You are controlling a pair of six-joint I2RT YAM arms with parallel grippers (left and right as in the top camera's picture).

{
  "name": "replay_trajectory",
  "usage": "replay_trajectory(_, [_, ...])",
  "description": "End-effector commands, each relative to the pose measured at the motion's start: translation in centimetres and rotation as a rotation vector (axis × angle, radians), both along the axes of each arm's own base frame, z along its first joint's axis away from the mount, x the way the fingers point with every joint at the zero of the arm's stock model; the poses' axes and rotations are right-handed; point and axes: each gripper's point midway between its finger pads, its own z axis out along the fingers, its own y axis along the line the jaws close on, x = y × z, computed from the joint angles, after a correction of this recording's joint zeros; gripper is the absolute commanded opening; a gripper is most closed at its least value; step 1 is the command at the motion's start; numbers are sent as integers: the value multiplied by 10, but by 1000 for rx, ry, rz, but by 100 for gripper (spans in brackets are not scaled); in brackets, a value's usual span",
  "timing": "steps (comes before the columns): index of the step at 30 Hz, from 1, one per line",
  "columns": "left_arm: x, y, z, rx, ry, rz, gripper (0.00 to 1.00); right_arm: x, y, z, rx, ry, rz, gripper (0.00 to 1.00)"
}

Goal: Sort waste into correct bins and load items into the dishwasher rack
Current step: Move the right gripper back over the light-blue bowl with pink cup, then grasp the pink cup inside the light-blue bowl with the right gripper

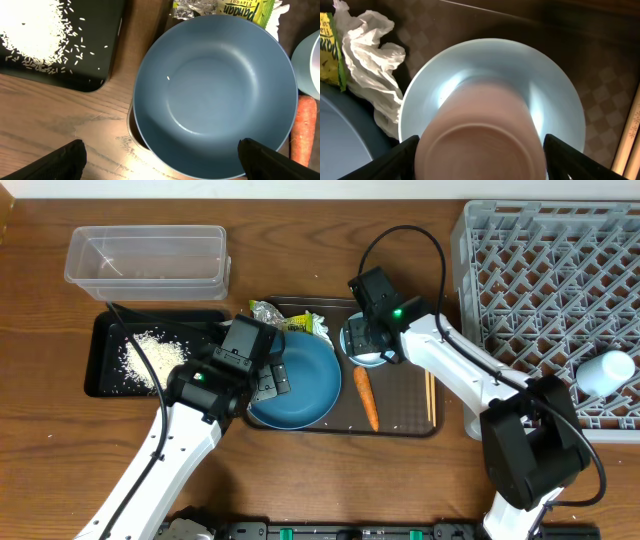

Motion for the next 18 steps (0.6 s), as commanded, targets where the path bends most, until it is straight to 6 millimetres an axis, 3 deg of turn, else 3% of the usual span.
replay_trajectory(1, [3,4,3,17,-11,17,100,0,9,3,0,-15,5,77])
replay_trajectory(13, [3,4,3,17,-11,17,99,0,8,1,-2,-11,-3,77])
replay_trajectory(18, [3,4,3,17,-11,17,100,3,5,3,-20,-29,-13,66])
